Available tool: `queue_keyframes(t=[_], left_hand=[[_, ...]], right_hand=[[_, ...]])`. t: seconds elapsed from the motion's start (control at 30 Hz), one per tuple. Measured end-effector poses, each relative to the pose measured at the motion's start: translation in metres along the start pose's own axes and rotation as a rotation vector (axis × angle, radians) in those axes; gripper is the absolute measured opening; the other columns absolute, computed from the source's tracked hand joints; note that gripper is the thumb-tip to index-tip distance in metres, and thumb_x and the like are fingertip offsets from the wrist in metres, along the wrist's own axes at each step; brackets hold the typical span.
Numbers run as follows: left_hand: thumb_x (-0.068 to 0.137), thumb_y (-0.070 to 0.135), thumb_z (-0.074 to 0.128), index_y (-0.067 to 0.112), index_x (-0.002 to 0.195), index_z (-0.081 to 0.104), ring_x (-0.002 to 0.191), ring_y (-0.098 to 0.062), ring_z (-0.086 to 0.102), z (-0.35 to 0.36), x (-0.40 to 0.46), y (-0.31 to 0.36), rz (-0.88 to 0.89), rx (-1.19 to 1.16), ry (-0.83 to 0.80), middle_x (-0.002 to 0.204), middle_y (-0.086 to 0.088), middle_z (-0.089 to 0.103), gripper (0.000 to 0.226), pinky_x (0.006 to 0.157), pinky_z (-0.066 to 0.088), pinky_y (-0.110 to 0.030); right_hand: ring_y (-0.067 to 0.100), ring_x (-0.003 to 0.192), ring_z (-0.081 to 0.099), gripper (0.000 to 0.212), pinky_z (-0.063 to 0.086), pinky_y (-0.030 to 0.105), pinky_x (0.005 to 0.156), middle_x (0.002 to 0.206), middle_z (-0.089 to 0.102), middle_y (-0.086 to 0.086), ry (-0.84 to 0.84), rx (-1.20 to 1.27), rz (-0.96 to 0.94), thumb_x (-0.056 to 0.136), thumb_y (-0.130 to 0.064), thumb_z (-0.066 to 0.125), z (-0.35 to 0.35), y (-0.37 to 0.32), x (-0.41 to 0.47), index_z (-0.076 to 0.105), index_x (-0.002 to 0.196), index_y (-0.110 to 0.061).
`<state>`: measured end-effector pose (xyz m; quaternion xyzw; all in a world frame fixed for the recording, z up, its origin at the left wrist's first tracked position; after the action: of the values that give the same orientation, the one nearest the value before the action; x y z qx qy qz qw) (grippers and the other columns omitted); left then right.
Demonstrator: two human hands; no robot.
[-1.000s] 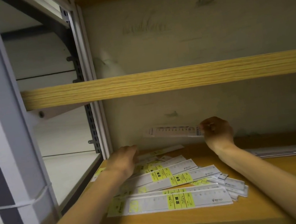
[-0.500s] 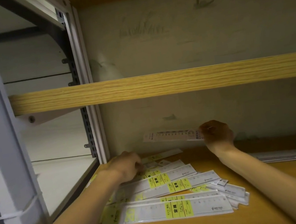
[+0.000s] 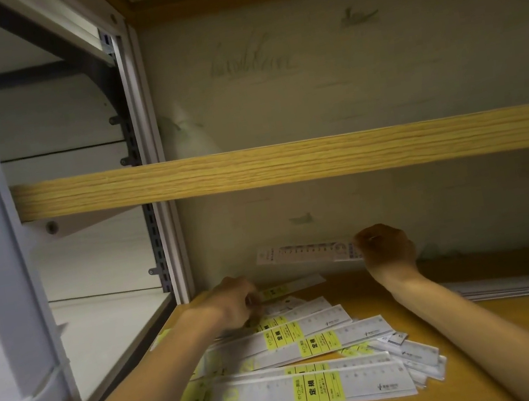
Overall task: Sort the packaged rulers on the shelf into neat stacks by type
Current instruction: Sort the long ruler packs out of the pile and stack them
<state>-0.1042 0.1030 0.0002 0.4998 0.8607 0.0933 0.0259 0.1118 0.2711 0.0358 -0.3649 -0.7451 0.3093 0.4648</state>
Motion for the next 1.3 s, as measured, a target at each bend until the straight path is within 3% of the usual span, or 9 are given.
queue_keyframes(t=[0.2,0.43,0.63,0.7,0.83,0.93,1.07,1.2,1.3], left_hand=[[0.089,0.030,0.065,0.036,0.106,0.059,0.099,-0.016,0.057,0.000,0.005,-0.001,-0.025,-0.042,-0.011,0.105,0.008,0.055,0.019,0.090,0.050,-0.030],[0.091,0.019,0.064,0.024,0.114,0.062,0.101,-0.014,0.057,-0.005,0.004,-0.001,-0.018,-0.182,0.030,0.105,0.007,0.059,0.024,0.089,0.048,-0.023],[0.086,0.016,0.070,0.027,0.088,0.063,0.094,-0.012,0.056,-0.018,-0.002,0.006,0.028,-0.283,0.118,0.094,0.009,0.060,0.013,0.077,0.043,-0.020],[0.085,0.015,0.071,0.026,0.085,0.062,0.091,-0.013,0.057,-0.023,-0.005,0.009,0.060,-0.313,0.179,0.092,0.008,0.060,0.014,0.075,0.046,-0.020],[0.086,0.011,0.069,0.022,0.087,0.063,0.086,-0.013,0.058,-0.034,-0.017,0.020,0.160,-0.453,0.316,0.091,0.008,0.060,0.013,0.066,0.042,-0.009],[0.091,0.012,0.063,0.022,0.095,0.062,0.093,-0.014,0.060,-0.036,-0.026,0.031,0.211,-0.513,0.341,0.095,0.008,0.060,0.011,0.074,0.047,-0.016],[0.098,0.018,0.051,0.022,0.108,0.058,0.099,-0.016,0.061,-0.040,-0.037,0.041,0.280,-0.416,0.388,0.105,0.003,0.065,0.013,0.083,0.050,-0.029],[0.101,0.021,0.038,0.022,0.122,0.050,0.101,-0.024,0.054,-0.038,-0.050,0.051,0.349,0.025,0.527,0.114,-0.002,0.061,0.025,0.088,0.040,-0.036],[0.099,0.044,0.037,0.026,0.129,0.048,0.111,-0.025,0.048,-0.031,-0.058,0.056,0.320,0.144,0.525,0.124,-0.002,0.053,0.036,0.094,0.035,-0.035]], right_hand=[[0.026,0.100,0.065,0.017,0.035,0.002,0.047,0.111,0.069,0.012,0.001,0.015,0.016,0.097,-0.019,0.055,-0.002,0.003,0.000,0.068,0.100,-0.008],[0.027,0.101,0.064,0.016,0.035,-0.003,0.048,0.110,0.068,0.014,0.009,0.072,0.045,0.097,-0.017,0.056,-0.006,0.004,-0.003,0.068,0.099,-0.006],[0.021,0.095,0.060,0.018,0.036,0.005,0.046,0.111,0.068,0.012,0.017,0.068,0.076,0.097,-0.020,0.055,-0.007,0.001,-0.002,0.068,0.102,-0.008],[0.025,0.099,0.061,0.018,0.030,0.004,0.050,0.111,0.068,0.012,0.024,0.059,0.086,0.097,-0.021,0.055,-0.007,0.001,-0.003,0.068,0.100,-0.009],[0.029,0.103,0.062,0.015,0.042,0.021,0.064,0.112,0.068,0.015,0.040,0.097,0.105,0.096,-0.021,0.056,-0.005,0.001,-0.003,0.068,0.096,-0.012],[0.028,0.100,0.061,0.016,0.042,0.026,0.072,0.114,0.067,0.015,0.059,0.147,0.135,0.095,-0.021,0.059,-0.004,0.000,-0.005,0.069,0.100,-0.010],[0.019,0.091,0.054,0.012,0.039,0.024,0.072,0.115,0.066,0.012,0.074,0.203,0.150,0.094,-0.021,0.060,-0.002,-0.003,-0.008,0.068,0.098,-0.013],[0.020,0.094,0.056,0.009,0.039,0.024,0.073,0.114,0.066,0.009,0.079,0.190,0.158,0.094,-0.021,0.060,-0.002,-0.004,-0.017,0.067,0.096,-0.016],[0.026,0.104,0.061,0.006,0.043,0.023,0.080,0.113,0.067,0.009,0.126,0.158,0.181,0.093,-0.018,0.062,-0.007,0.000,-0.025,0.067,0.095,-0.016]])
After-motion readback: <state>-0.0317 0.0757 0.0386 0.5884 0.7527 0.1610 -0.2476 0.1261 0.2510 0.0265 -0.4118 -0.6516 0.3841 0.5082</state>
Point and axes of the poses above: each hand's wrist, its own x-axis towards the middle knuckle, its own z-axis out of the palm, y = z × x, the point moved 5 cm from there along x, towards the middle knuckle
